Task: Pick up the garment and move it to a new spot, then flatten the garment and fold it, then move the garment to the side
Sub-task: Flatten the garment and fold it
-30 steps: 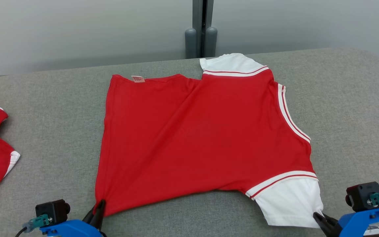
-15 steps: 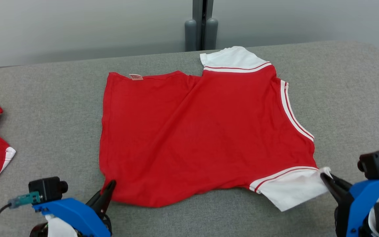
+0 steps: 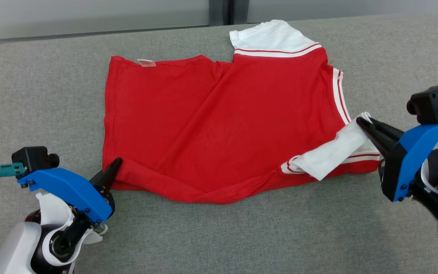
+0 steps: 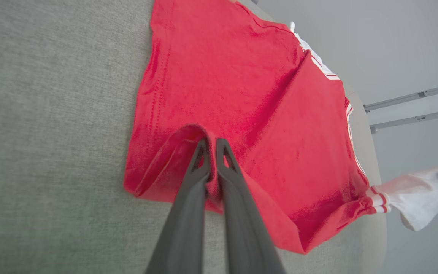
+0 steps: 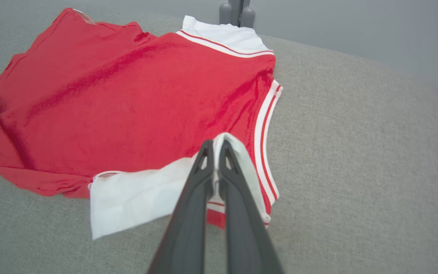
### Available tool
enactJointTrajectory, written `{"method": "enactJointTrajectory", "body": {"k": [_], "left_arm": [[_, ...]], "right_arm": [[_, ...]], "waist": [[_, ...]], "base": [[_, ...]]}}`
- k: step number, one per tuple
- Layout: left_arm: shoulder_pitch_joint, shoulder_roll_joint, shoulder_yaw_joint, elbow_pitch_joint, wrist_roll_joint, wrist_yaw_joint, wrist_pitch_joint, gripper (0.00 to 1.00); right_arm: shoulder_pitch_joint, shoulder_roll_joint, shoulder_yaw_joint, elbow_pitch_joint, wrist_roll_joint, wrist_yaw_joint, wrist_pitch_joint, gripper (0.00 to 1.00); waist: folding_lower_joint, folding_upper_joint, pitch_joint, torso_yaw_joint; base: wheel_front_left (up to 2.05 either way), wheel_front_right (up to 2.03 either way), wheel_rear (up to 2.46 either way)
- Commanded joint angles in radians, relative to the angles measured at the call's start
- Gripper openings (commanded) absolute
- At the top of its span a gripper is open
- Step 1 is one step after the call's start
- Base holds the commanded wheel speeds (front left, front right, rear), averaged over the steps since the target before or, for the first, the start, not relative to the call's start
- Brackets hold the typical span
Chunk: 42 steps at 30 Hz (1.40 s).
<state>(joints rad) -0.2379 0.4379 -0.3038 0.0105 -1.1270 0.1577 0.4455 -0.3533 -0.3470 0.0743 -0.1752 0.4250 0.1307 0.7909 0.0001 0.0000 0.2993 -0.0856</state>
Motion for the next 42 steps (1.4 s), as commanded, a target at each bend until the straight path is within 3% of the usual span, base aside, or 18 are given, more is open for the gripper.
{"method": "enactJointTrajectory", "body": {"k": [1, 9, 22, 23, 24, 25, 26, 32, 38, 42], "left_arm": [[-0.022, -0.004, 0.003, 0.008, -0.003, -0.002, -0.009, 0.00], [-0.079, -0.029, 0.008, 0.081, 0.013, -0.009, -0.043, 0.00], [-0.099, -0.056, -0.005, 0.148, 0.007, -0.029, -0.058, 0.00], [-0.101, -0.057, -0.006, 0.151, 0.007, -0.031, -0.058, 0.00], [-0.102, -0.060, -0.006, 0.154, 0.007, -0.033, -0.062, 0.22], [-0.102, -0.063, -0.003, 0.157, 0.008, -0.031, -0.069, 0.42], [-0.100, -0.067, -0.002, 0.160, 0.008, -0.031, -0.073, 1.00], [-0.068, -0.077, 0.006, 0.162, 0.022, -0.038, -0.121, 1.00], [-0.032, -0.047, -0.018, 0.156, 0.137, -0.048, -0.243, 1.00], [-0.001, -0.057, -0.049, 0.164, 0.206, -0.041, -0.321, 1.00]], "right_arm": [[-0.024, -0.008, 0.006, 0.014, 0.007, 0.000, -0.016, 0.00], [-0.143, -0.062, 0.060, 0.129, 0.017, 0.000, -0.146, 0.00], [-0.241, -0.083, 0.114, 0.287, 0.002, 0.000, -0.316, 0.00], [-0.247, -0.080, 0.119, 0.294, -0.001, 0.000, -0.332, 0.39], [-0.252, -0.073, 0.117, 0.304, -0.006, 0.000, -0.348, 1.00], [-0.254, -0.072, 0.118, 0.313, -0.026, 0.000, -0.362, 1.00], [-0.257, -0.075, 0.119, 0.330, -0.050, 0.000, -0.370, 1.00], [-0.268, -0.049, 0.124, 0.380, -0.076, 0.000, -0.449, 1.00], [-0.202, -0.028, 0.066, 0.407, -0.090, 0.000, -0.497, 1.00], [-0.132, -0.001, 0.001, 0.401, -0.104, 0.000, -0.516, 1.00]], "waist": [[-0.0001, 0.0000, 0.014, 0.010], [-0.0001, 0.0000, 0.057, 0.032], [-0.0001, 0.0000, 0.067, 0.054], [-0.0001, 0.0000, 0.067, 0.055], [-0.0001, 0.0000, 0.066, 0.057], [-0.0001, 0.0000, 0.064, 0.058], [-0.0001, 0.0000, 0.062, 0.060], [-0.0001, 0.0000, 0.032, 0.070], [-0.0001, 0.0000, -0.015, 0.080], [-0.0001, 0.0000, -0.044, 0.079]], "base": [[0.00, 0.00, 0.00], [0.00, 0.00, 0.00], [0.00, 0.00, 0.00], [0.00, 0.00, 0.00], [0.00, 0.00, 0.00], [0.00, 0.00, 0.00], [0.00, 0.00, 0.00], [0.00, 0.00, 0.00], [0.00, 0.00, 0.00], [0.00, 0.00, 0.00]]}}
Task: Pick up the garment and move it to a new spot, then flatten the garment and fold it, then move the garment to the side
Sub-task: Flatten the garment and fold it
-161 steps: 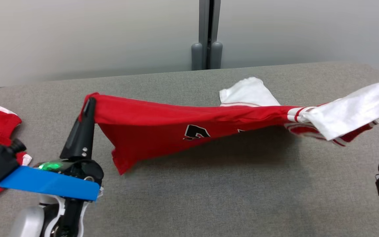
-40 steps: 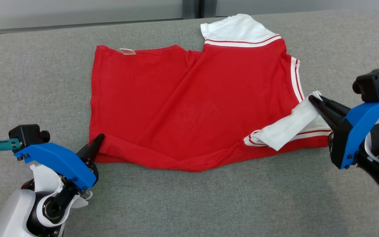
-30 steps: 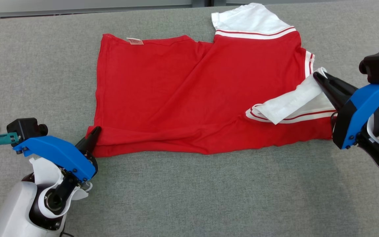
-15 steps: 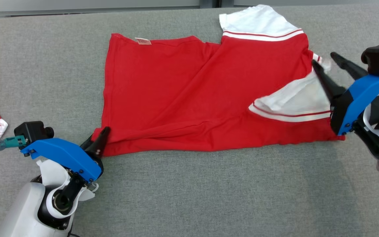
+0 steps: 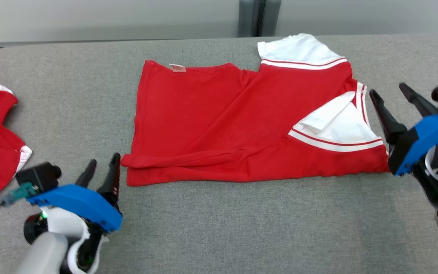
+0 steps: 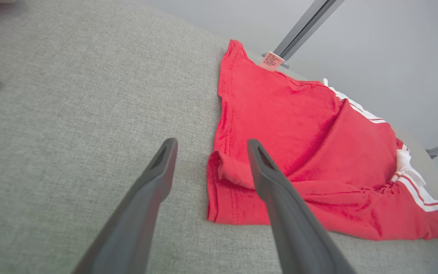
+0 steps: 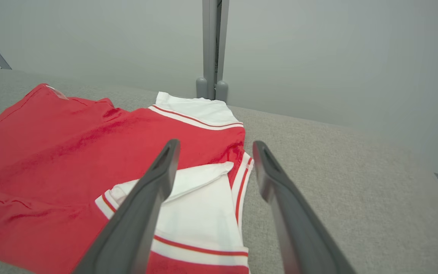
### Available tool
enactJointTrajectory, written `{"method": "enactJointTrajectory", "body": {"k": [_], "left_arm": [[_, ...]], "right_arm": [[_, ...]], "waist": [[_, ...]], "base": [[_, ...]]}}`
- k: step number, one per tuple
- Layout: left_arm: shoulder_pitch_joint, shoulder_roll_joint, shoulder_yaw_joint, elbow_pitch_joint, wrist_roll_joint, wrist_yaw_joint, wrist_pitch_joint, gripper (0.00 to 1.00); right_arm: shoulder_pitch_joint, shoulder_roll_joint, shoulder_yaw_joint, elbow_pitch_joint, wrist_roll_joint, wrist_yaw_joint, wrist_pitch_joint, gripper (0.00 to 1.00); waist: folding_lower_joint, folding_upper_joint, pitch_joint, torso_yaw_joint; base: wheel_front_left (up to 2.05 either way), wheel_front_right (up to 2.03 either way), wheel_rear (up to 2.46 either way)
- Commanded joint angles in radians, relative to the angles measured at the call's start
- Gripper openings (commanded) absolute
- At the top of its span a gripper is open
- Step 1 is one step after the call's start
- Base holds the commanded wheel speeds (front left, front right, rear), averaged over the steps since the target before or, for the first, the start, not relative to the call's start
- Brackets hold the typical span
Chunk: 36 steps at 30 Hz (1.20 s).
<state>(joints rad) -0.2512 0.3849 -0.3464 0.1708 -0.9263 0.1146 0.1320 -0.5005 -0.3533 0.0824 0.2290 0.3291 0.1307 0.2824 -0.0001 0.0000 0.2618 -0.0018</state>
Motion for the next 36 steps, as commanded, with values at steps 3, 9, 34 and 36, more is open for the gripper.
{"method": "enactJointTrajectory", "body": {"k": [3, 9, 34, 36], "left_arm": [[0.027, -0.014, -0.028, 0.023, 0.058, 0.008, -0.068, 1.00], [0.043, -0.041, -0.103, 0.127, 0.184, 0.036, -0.181, 1.00], [-0.141, -0.142, -0.199, 0.443, 0.275, 0.008, -0.248, 1.00], [-0.151, -0.158, -0.212, 0.463, 0.274, -0.002, -0.238, 1.00]], "right_arm": [[0.074, 0.042, -0.077, -0.008, -0.027, 0.000, -0.025, 1.00], [0.172, 0.149, -0.206, 0.009, -0.086, 0.000, -0.067, 1.00], [0.078, 0.295, -0.325, 0.358, -0.176, 0.000, -0.109, 1.00], [0.080, 0.298, -0.322, 0.383, -0.181, 0.000, -0.090, 0.52]], "waist": [[0.0001, 0.0000, -0.024, -0.009], [0.0001, 0.0000, -0.040, -0.026], [0.0001, 0.0000, 0.044, -0.007], [0.0001, 0.0000, 0.046, -0.007]], "base": [[0.00, 0.00, 0.00], [0.00, 0.00, 0.00], [0.00, 0.00, 0.00], [0.00, 0.00, 0.00]]}}
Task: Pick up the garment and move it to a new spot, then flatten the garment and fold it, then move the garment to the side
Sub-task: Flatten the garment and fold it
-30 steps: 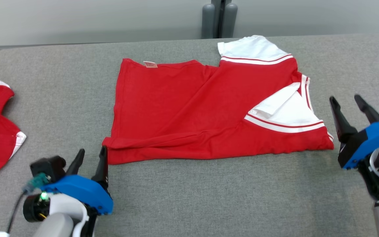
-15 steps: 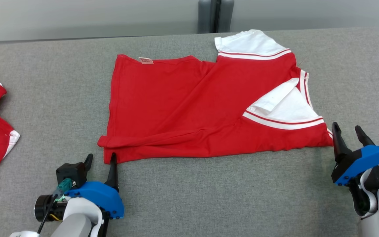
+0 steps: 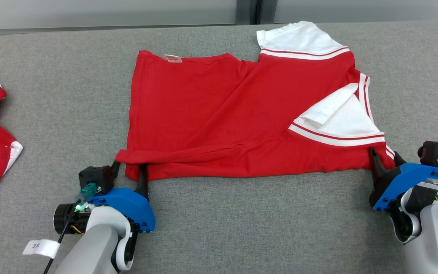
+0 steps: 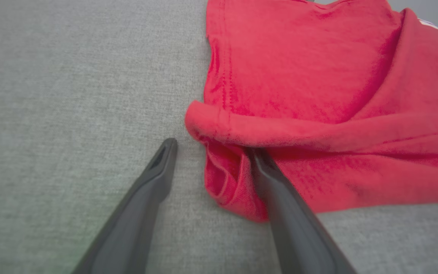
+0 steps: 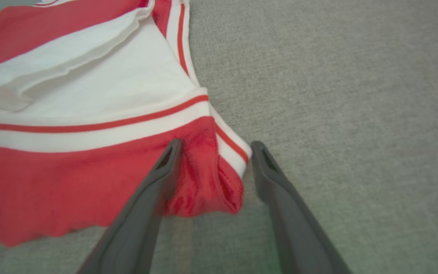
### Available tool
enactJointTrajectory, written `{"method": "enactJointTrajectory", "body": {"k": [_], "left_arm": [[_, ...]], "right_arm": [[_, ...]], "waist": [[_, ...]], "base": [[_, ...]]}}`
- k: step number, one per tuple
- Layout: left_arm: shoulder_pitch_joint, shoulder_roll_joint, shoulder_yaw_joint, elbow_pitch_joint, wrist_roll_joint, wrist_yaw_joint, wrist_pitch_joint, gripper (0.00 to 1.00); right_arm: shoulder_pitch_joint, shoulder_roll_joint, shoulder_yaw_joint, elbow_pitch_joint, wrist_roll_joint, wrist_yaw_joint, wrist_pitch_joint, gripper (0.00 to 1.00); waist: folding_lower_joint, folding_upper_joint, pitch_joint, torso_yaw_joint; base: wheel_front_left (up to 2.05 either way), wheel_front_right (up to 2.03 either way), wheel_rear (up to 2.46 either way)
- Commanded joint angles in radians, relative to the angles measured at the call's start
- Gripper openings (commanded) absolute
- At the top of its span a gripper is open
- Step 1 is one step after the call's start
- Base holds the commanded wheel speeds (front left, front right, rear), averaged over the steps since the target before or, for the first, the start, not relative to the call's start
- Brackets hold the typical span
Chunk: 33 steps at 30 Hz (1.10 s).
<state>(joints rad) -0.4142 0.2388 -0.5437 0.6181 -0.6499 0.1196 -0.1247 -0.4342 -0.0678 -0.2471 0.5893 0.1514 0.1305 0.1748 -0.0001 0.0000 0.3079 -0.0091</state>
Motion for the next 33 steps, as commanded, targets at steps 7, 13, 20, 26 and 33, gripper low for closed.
{"method": "enactJointTrajectory", "body": {"k": [7, 13, 20, 26, 33], "left_arm": [[0.012, -0.045, -0.029, 0.080, -0.034, -0.043, 0.062, 0.00], [0.040, -0.021, 0.006, 0.055, -0.070, -0.055, 0.029, 0.00], [0.126, 0.029, 0.033, -0.064, -0.102, -0.040, 0.035, 0.00], [0.235, 0.094, 0.031, -0.204, -0.112, 0.006, 0.094, 0.00], [0.351, 0.160, 0.031, -0.361, -0.121, 0.072, 0.168, 0.00]], "right_arm": [[0.030, 0.014, 0.014, 0.019, -0.011, 0.000, 0.009, 0.00], [0.053, 0.003, 0.004, -0.066, -0.005, 0.000, 0.000, 0.00], [0.174, 0.010, -0.003, -0.236, 0.016, 0.000, 0.057, 0.00], [0.306, 0.015, 0.004, -0.397, 0.072, 0.000, 0.159, 0.00], [0.456, 0.016, 0.023, -0.536, 0.153, 0.000, 0.282, 0.00]], "waist": [[0.0001, 0.0000, -0.011, -0.010], [0.0001, 0.0000, -0.044, -0.011], [0.0001, 0.0000, -0.094, 0.000], [0.0001, 0.0000, -0.120, 0.001], [0.0001, 0.0000, -0.135, 0.000]], "base": [[0.00, 0.00, 0.00], [0.00, 0.00, 0.00], [0.00, 0.00, 0.00], [0.00, 0.00, 0.00], [0.00, 0.00, 0.00]]}}
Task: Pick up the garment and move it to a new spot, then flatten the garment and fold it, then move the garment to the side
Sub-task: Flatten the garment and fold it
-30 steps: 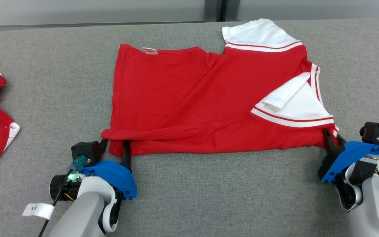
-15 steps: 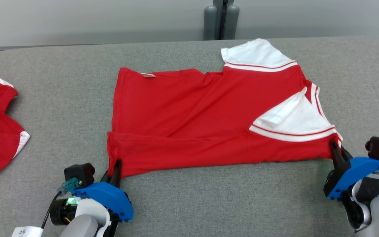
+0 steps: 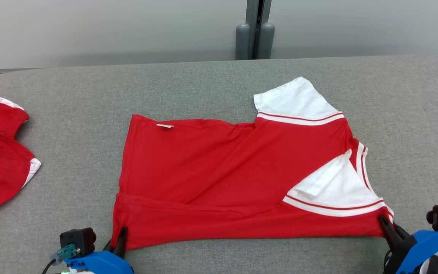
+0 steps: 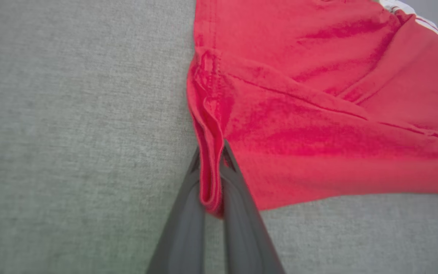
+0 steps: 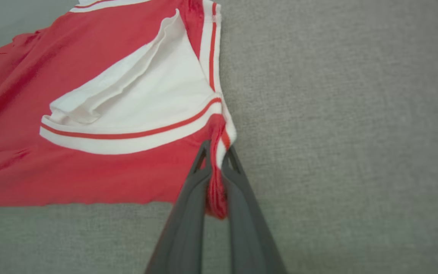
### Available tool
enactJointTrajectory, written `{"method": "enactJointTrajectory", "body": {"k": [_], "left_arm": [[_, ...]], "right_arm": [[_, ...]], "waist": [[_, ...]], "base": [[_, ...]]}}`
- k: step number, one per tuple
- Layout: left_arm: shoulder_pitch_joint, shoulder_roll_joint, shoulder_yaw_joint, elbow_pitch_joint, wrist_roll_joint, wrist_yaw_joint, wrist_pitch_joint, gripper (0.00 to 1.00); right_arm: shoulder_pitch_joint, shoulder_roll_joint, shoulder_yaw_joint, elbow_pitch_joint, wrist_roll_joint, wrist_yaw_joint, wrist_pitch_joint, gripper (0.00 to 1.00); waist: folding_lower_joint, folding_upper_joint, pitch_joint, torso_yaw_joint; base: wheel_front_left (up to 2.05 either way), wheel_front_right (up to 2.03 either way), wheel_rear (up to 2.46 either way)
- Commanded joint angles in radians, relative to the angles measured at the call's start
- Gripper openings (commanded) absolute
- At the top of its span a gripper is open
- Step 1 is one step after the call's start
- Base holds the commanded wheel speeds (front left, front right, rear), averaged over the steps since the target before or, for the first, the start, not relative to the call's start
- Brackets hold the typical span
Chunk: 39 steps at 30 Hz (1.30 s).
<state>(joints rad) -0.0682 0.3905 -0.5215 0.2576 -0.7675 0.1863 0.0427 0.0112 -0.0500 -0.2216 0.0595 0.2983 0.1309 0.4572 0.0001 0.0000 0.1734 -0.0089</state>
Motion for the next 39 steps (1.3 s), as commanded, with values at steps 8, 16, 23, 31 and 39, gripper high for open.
{"method": "enactJointTrajectory", "body": {"k": [8, 16, 23, 31, 39], "left_arm": [[0.076, 0.038, 0.005, -0.103, -0.010, 0.066, 0.052, 0.55], [0.064, 0.070, -0.002, -0.163, 0.011, 0.083, 0.078, 1.00], [-0.045, 0.161, -0.009, -0.239, 0.058, 0.064, 0.166, 1.00], [-0.326, 0.198, -0.010, -0.180, 0.011, -0.070, 0.350, 1.00], [-0.589, 0.189, 0.002, -0.003, -0.060, -0.178, 0.505, 1.00]], "right_arm": [[0.086, -0.001, 0.006, -0.091, 0.018, 0.000, 0.047, 1.00], [0.052, -0.001, -0.001, -0.145, -0.002, 0.000, 0.036, 1.00], [-0.073, -0.012, 0.047, -0.237, -0.076, 0.000, 0.117, 1.00], [-0.294, -0.085, 0.121, -0.188, -0.067, 0.000, 0.186, 1.00], [-0.466, -0.134, 0.251, -0.095, -0.046, 0.000, 0.160, 1.00]], "waist": [[-0.0001, 0.0000, -0.001, -0.008], [-0.0001, 0.0000, 0.015, -0.007], [-0.0001, 0.0000, 0.036, -0.014], [-0.0001, 0.0000, 0.088, -0.010], [-0.0001, 0.0000, 0.171, -0.048]], "base": [[0.00, 0.00, 0.00], [0.00, 0.00, 0.00], [0.00, 0.00, 0.00], [0.00, 0.00, 0.00], [0.00, 0.00, 0.00]]}}
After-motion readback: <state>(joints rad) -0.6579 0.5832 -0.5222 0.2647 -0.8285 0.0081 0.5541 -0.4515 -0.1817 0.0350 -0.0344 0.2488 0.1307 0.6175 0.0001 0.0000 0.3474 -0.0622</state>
